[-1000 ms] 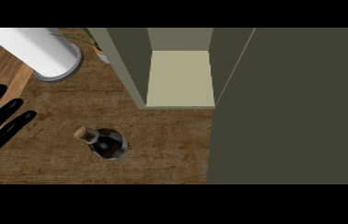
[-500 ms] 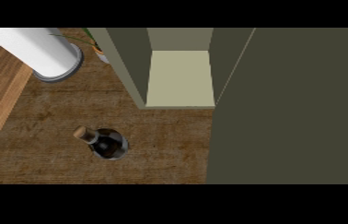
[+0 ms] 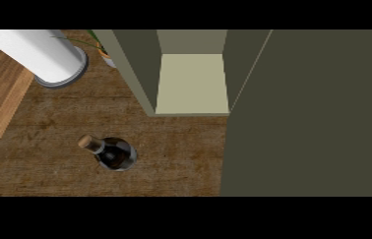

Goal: Pick up the wine, place it into the cabinet and close the cabinet

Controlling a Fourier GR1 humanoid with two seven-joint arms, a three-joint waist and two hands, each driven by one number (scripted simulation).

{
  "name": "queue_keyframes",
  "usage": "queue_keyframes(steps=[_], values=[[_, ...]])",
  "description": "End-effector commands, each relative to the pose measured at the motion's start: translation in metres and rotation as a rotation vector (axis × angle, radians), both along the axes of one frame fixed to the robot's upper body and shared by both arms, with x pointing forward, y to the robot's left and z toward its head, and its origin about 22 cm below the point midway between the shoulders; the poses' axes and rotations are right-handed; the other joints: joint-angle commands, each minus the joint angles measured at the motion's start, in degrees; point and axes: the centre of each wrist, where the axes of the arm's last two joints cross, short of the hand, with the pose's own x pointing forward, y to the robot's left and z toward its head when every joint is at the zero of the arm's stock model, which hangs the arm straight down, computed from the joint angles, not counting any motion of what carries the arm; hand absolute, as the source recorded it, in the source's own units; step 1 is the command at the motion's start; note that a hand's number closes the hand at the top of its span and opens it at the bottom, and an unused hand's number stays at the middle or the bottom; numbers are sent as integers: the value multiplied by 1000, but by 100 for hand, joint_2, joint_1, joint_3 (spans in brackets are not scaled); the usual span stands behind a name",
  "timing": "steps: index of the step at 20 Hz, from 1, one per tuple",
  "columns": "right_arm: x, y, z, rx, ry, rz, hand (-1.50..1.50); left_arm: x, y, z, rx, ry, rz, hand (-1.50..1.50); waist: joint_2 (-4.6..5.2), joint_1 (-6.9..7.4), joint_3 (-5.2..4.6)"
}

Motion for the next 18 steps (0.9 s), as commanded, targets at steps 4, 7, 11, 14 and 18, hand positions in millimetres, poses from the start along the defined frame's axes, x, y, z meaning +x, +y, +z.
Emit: queue_keyframes(steps=[4, 7, 11, 14, 18], values=[[-44, -14, 42, 5, -85, 10, -150, 4, -1, -7, 3, -37, 42, -150, 15, -39, 1], [-38, -7, 36, 52, -86, -28, -150, 7, 19, -6, 19, -35, 89, -150, 12, -34, -1], [-32, -12, 28, 40, -80, -2, -150, 18, 7, -43, 76, 15, 144, -150, 27, -82, 4], [-32, -9, 33, 54, -73, 13, -150, 32, 12, -53, 114, 20, 101, -150, 30, -63, -2], [-33, -13, 30, 33, -77, 14, -150, 49, -5, -73, 152, 23, 116, -150, 32, -130, 2]])
